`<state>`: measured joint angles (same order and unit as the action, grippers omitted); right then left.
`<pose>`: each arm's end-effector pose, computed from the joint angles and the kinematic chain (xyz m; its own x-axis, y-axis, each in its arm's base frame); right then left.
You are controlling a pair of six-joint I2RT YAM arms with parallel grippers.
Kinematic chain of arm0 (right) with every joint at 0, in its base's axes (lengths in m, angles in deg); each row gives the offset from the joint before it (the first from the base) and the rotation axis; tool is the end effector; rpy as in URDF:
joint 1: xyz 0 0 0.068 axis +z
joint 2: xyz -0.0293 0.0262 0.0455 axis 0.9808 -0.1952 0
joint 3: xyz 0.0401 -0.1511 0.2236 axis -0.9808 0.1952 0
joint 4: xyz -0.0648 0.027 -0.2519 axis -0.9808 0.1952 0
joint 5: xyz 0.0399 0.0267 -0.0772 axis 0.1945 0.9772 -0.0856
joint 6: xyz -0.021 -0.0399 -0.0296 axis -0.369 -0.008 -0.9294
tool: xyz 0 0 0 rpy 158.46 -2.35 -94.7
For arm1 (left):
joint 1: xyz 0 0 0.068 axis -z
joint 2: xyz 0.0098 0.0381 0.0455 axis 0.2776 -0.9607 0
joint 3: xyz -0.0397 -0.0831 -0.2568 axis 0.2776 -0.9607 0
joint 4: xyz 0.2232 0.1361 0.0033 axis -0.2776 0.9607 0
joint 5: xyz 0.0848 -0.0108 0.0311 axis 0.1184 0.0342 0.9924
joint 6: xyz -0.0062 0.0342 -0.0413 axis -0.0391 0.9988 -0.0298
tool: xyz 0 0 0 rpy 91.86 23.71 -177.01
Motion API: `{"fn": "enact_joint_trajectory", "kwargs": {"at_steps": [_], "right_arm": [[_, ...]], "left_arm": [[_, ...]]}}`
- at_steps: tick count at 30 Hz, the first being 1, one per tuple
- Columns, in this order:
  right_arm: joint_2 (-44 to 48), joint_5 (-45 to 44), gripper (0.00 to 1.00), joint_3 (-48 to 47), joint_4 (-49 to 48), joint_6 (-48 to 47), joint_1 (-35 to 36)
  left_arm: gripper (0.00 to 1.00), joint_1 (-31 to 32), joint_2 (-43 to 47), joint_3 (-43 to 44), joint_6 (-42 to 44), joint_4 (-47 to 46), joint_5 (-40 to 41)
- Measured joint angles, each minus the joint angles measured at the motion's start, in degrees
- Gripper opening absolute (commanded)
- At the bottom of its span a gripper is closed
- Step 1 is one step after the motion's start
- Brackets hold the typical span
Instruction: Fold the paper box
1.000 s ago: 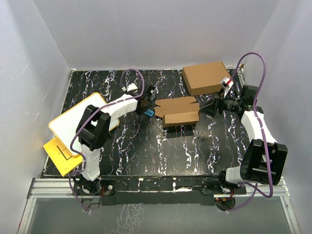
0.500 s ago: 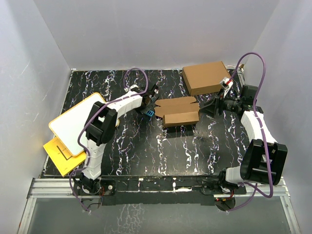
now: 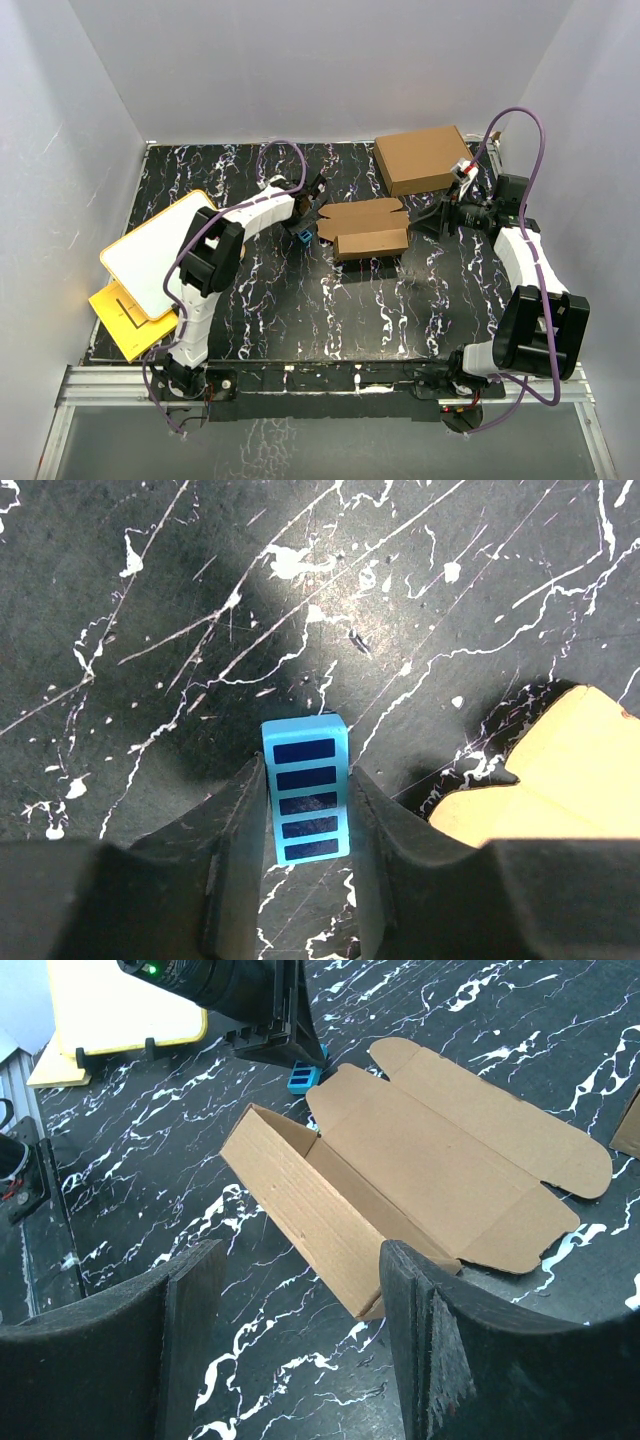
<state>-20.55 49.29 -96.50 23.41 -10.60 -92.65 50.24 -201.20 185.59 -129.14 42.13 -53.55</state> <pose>0.2781 -0.0344 0.2664 -0.4432 0.0052 -0.8964 -0.7652 0.5186 0.3814 0.3878 -0.2464 0.1693 -0.6195 -0.6273 -0.4719 -0.5699 0.7728 -0.2792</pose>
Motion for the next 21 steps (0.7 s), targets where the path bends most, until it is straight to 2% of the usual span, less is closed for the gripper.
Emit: {"fn": "enact_joint_trajectory", "kwargs": {"at_steps": [7, 12, 14, 17, 19, 21], "right_arm": [[0.0, 0.15, 0.68, 0.26, -0.2, 0.04, 0.33], [-0.79, -0.48, 0.65, 0.79, -1.14, 0.87, 3.28], [-1.79, -2.27, 0.53, 0.79, -1.53, 1.38, 5.68], [-2.93, -6.01, 0.21, 0.79, -2.29, 2.86, 8.63], [-3.32, -8.96, 0.12, 0.79, -3.45, 4.28, 9.81], [-3.67, -12.04, 0.09, 0.76, -4.22, 5.38, 10.47]], "left_arm": [[0.13, 0.0, 1.16, -2.12, 1.01, -2.45, 0.15], [0.09, 0.0, 8.22, -13.16, 4.22, -9.84, -0.22], [0.07, 0.0, 12.87, -19.26, 6.29, -14.12, -0.9], [0.06, 0.0, 19.96, -26.43, 9.2, -19.82, -1.84], [0.05, 0.02, 24.37, -29.68, 11.13, -23.52, -2.51], [0.04, 0.0, 27.56, -32.02, 12.76, -27.08, -3.5]]}}
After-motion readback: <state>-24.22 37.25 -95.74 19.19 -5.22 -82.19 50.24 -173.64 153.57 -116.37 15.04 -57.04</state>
